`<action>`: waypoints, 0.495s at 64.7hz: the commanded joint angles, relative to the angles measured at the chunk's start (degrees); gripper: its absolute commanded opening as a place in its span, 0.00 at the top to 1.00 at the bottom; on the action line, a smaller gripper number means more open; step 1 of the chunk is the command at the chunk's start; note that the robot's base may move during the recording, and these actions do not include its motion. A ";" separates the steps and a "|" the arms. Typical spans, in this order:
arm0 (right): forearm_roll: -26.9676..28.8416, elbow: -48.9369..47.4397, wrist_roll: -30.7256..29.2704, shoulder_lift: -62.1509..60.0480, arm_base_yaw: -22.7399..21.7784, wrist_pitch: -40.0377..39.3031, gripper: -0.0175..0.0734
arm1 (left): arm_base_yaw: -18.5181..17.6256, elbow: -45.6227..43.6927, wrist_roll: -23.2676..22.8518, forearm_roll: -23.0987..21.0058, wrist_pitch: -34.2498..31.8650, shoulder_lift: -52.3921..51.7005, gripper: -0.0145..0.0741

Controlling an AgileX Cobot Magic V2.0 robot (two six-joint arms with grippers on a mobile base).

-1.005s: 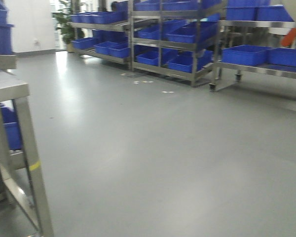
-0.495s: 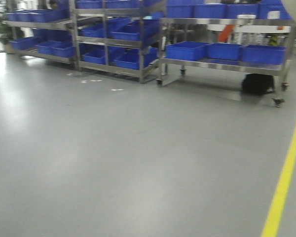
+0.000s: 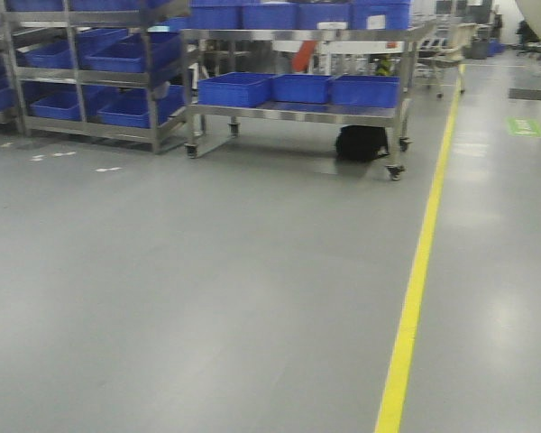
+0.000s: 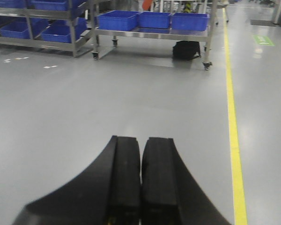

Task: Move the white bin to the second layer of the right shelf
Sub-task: 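Drive backward and turn away from the table holding the bin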

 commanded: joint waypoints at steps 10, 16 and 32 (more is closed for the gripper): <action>-0.26 -1.73 0.05 0.17 -0.34 -4.99 0.74 | -0.38 1.56 -0.42 0.00 -4.95 -0.83 0.74; -0.26 -1.73 0.05 0.17 -0.34 -4.99 0.74 | -0.38 1.56 -0.42 0.00 -4.95 -0.83 0.74; -0.26 -1.73 0.05 0.17 -0.34 -4.99 0.74 | -0.38 1.56 -0.42 0.00 -4.95 -0.83 0.74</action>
